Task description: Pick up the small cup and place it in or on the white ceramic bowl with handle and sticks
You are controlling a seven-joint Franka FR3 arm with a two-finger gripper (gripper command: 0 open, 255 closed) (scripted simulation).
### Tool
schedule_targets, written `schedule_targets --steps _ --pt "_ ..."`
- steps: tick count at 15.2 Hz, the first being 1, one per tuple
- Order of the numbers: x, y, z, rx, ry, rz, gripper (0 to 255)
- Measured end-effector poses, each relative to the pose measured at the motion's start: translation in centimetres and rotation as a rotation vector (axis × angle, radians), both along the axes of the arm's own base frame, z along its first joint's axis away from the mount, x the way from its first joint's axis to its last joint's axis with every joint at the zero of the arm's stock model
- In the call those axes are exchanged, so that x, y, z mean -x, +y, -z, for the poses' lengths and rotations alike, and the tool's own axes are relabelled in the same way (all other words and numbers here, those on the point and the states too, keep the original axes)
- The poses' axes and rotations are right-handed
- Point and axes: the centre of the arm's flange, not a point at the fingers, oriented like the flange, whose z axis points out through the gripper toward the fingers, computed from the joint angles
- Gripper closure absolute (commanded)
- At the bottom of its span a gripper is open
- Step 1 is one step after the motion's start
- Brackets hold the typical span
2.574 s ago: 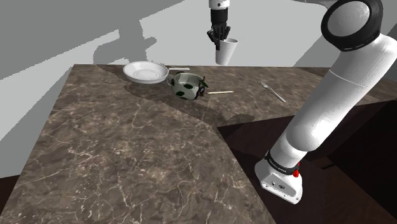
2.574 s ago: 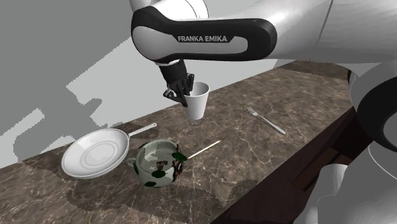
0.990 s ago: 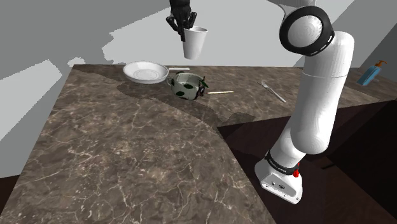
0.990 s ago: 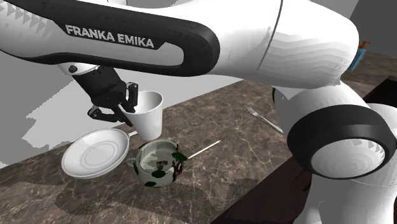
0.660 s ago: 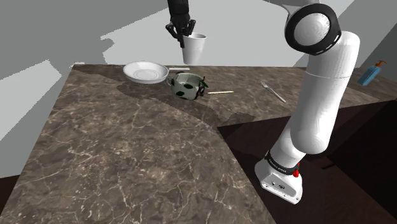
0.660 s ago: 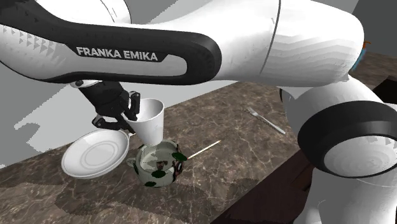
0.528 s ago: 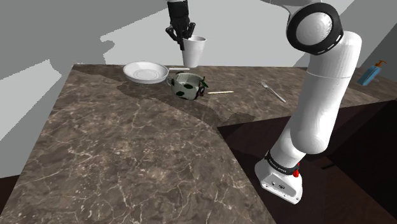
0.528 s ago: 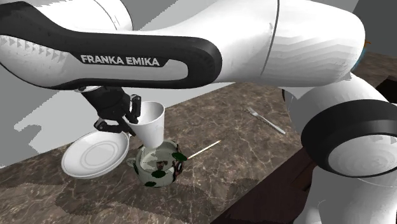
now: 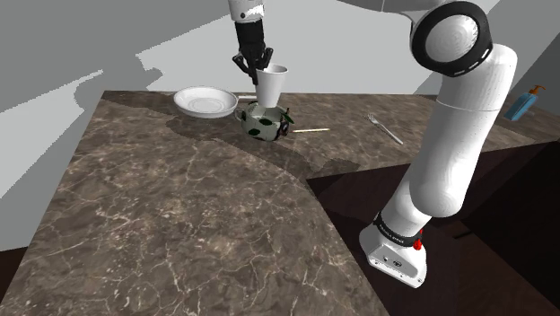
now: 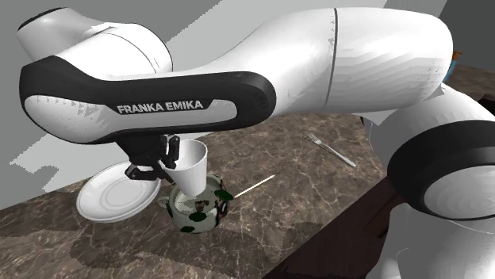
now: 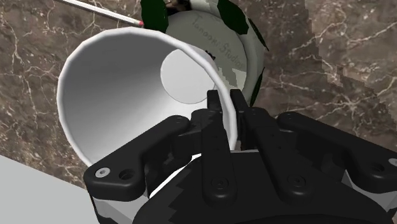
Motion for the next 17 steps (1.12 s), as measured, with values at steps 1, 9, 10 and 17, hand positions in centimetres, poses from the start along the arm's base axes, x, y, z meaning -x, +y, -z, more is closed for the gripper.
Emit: schedule_targets --steps 1,9,10,17 --pt "0.0 -0.1 0.4 0.000 0.000 0.000 255" --pt "0.0 -0.1 0.7 0.000 -0.001 0.000 0" --pt "0.0 -0.1 0.7 0.000 -0.001 0.000 0" --pt "-0.6 0.2 -1.8 0.000 -0.002 -0.001 0"
